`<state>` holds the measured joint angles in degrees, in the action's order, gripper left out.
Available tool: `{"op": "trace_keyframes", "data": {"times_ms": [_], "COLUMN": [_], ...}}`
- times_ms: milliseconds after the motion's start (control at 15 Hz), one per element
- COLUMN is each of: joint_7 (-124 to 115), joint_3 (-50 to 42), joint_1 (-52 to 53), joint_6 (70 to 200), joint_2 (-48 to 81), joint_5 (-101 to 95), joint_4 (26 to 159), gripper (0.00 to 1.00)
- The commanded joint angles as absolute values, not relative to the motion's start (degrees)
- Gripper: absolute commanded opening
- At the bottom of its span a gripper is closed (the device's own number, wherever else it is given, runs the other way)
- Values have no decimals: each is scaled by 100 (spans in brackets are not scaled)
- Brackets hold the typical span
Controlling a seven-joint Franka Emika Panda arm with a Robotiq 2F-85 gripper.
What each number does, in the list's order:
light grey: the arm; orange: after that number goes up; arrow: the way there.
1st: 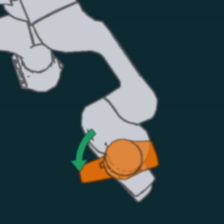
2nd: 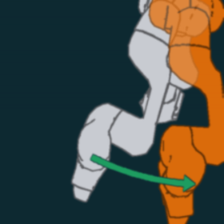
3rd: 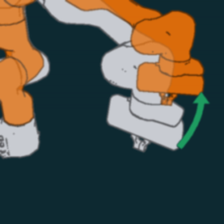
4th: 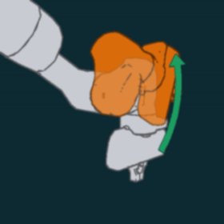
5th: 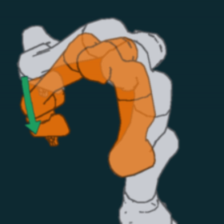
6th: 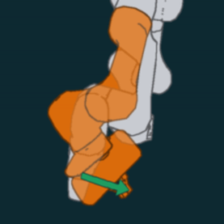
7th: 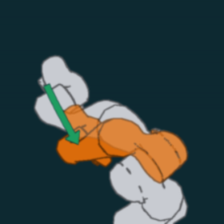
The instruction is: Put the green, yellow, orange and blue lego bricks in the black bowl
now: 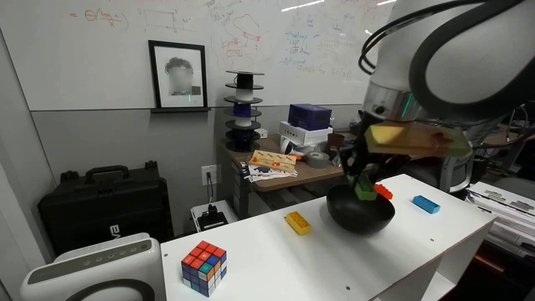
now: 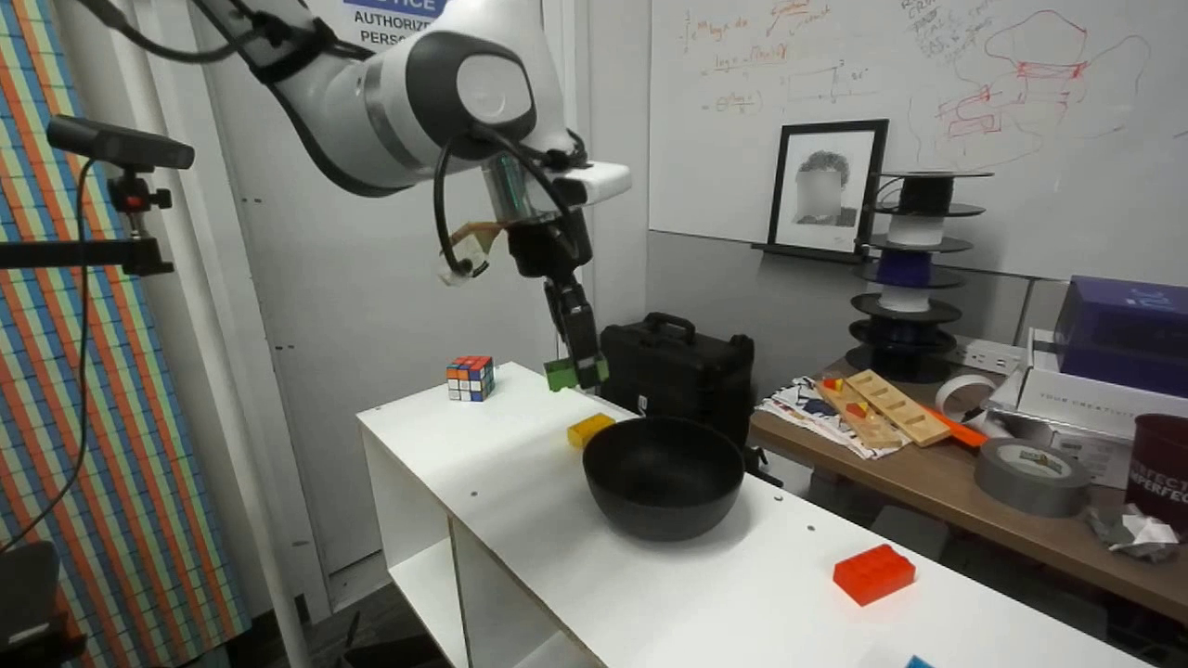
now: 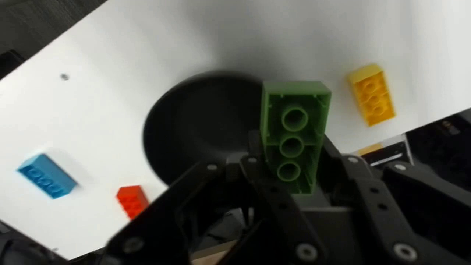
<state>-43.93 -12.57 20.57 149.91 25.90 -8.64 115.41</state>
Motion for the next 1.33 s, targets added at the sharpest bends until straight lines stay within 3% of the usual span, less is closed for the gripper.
{"op": "trace_keyframes", "data": {"times_ms": [0, 667, 1200, 1267], "joint_7": [-4670, -4898, -4872, -4792], "joint_3": [-1455, -1419, -1298, -1275], "joint_1": [1602, 994, 1039, 1021], "joint_6": [15179, 15376, 15096, 15088], "joint_2": [1886, 2431, 3553, 3635], "joint_5": [-1076, -1210, -980, -964], "joint_4": [12264, 11919, 10726, 10606], "gripper": [11, 11, 11, 51]}}
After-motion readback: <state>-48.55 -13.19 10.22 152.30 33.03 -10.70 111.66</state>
